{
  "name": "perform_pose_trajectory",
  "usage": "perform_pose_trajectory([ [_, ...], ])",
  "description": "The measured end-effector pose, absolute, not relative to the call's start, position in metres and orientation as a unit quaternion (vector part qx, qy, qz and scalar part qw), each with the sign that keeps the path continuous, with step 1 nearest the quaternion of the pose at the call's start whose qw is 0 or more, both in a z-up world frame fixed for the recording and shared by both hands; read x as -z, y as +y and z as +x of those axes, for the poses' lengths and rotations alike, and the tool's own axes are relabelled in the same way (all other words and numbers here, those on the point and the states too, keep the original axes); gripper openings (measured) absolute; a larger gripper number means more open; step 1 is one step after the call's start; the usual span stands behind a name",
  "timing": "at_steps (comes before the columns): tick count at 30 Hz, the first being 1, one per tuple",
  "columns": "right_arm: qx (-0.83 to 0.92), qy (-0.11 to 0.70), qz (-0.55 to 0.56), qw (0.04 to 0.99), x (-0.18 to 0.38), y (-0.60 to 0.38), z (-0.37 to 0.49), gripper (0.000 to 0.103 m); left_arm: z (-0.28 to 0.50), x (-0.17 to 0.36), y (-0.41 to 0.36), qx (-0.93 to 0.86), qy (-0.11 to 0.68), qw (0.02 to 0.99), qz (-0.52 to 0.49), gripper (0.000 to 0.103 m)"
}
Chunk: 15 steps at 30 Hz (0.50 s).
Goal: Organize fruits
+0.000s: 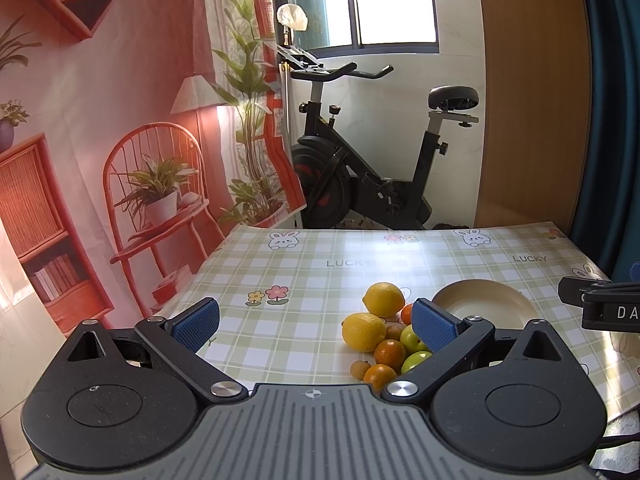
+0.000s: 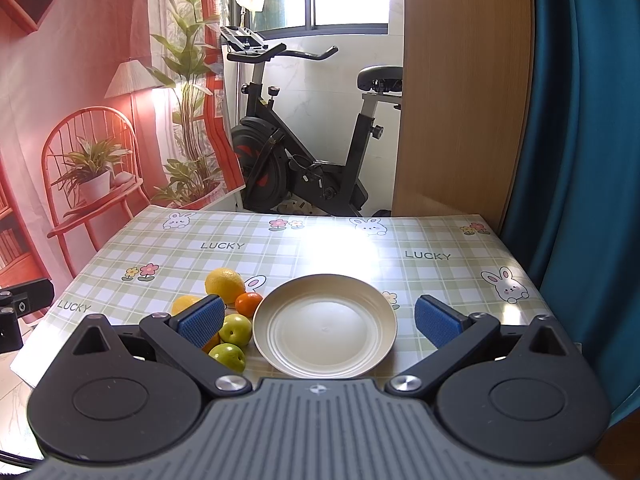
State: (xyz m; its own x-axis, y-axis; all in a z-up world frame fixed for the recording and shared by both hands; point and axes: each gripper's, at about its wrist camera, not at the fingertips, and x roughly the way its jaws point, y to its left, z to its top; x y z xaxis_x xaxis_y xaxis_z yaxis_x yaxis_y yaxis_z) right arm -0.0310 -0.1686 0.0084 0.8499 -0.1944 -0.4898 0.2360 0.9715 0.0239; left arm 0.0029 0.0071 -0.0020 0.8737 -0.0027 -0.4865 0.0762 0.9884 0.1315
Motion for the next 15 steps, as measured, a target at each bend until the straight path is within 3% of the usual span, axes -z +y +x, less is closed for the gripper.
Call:
perform_pose_trajectory([
  [15, 0.112, 0.252, 0.041, 0.960, -0.0070, -0.1685, -0.0293, 0.103, 0.0052, 0.0016, 0.0053, 0.020, 0.254, 0.965, 0.070, 0.103],
])
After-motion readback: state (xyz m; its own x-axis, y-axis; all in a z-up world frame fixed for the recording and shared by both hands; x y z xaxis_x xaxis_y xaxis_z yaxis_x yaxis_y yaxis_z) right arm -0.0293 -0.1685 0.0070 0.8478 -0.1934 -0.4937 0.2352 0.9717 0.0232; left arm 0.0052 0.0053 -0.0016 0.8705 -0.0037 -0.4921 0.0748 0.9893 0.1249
